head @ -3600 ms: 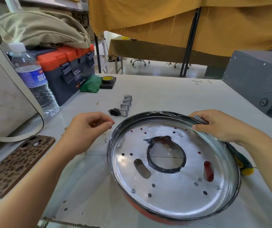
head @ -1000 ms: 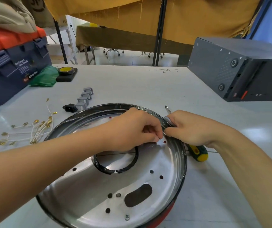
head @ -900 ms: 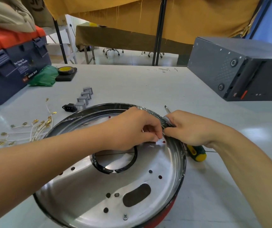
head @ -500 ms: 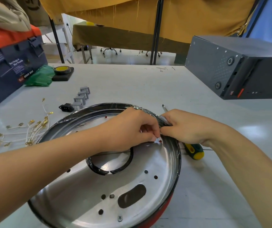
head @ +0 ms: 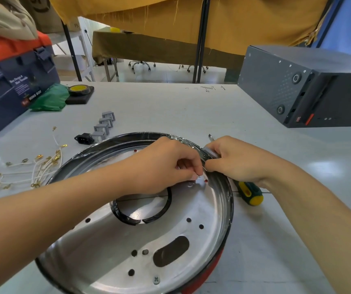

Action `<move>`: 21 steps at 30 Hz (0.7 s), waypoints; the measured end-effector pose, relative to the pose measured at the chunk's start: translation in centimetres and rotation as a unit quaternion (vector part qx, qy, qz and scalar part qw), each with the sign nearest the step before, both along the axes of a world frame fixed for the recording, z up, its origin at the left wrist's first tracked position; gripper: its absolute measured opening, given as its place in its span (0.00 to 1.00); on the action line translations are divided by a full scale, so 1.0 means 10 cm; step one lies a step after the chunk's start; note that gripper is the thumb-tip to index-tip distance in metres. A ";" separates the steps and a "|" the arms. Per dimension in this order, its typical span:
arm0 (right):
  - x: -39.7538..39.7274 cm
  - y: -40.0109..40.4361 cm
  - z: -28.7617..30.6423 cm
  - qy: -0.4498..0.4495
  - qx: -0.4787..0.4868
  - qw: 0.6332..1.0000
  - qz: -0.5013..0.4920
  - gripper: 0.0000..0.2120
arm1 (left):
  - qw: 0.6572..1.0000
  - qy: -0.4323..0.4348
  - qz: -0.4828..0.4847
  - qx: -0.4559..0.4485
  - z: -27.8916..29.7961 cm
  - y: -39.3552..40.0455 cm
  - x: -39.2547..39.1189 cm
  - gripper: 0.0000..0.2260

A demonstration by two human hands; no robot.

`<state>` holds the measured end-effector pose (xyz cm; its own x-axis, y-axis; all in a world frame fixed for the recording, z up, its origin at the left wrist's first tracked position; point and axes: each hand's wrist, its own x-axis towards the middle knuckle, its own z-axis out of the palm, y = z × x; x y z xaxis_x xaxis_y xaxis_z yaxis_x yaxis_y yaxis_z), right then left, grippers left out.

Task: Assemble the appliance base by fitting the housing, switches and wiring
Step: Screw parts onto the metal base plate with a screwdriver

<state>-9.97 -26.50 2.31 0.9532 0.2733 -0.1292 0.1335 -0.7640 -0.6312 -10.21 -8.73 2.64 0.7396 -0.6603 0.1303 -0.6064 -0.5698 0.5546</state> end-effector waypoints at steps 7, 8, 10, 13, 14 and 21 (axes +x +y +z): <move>0.00 0.05 0.01 -0.027 -0.031 0.999 0.015 0.09 | 1.000 0.000 -0.004 -0.008 -0.02 -0.01 -0.01 0.05; 0.00 0.05 0.01 -0.026 -0.034 0.999 0.017 0.09 | 1.000 -0.001 -0.005 -0.008 -0.02 -0.01 -0.01 0.05; -0.01 0.05 0.01 -0.021 -0.024 0.999 0.017 0.10 | 1.000 -0.002 -0.008 -0.012 -0.02 -0.01 -0.01 0.05; -0.03 0.03 0.01 -0.016 -0.002 1.000 0.012 0.11 | 1.000 -0.005 -0.010 -0.014 -0.03 -0.03 -0.01 0.04; -0.04 0.03 0.00 -0.017 -0.004 1.000 0.013 0.11 | 1.000 -0.007 -0.010 -0.014 -0.03 -0.03 -0.01 0.04; -0.03 0.02 0.00 -0.010 0.003 1.000 0.010 0.07 | 1.000 -0.007 -0.009 -0.015 -0.04 -0.01 -0.01 0.04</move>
<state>-10.31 -26.26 2.31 0.9501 0.2928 -0.1079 0.1617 -0.7577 -0.6322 -10.35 -8.85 2.24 0.7254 -0.6691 0.1614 -0.6248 -0.5417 0.5624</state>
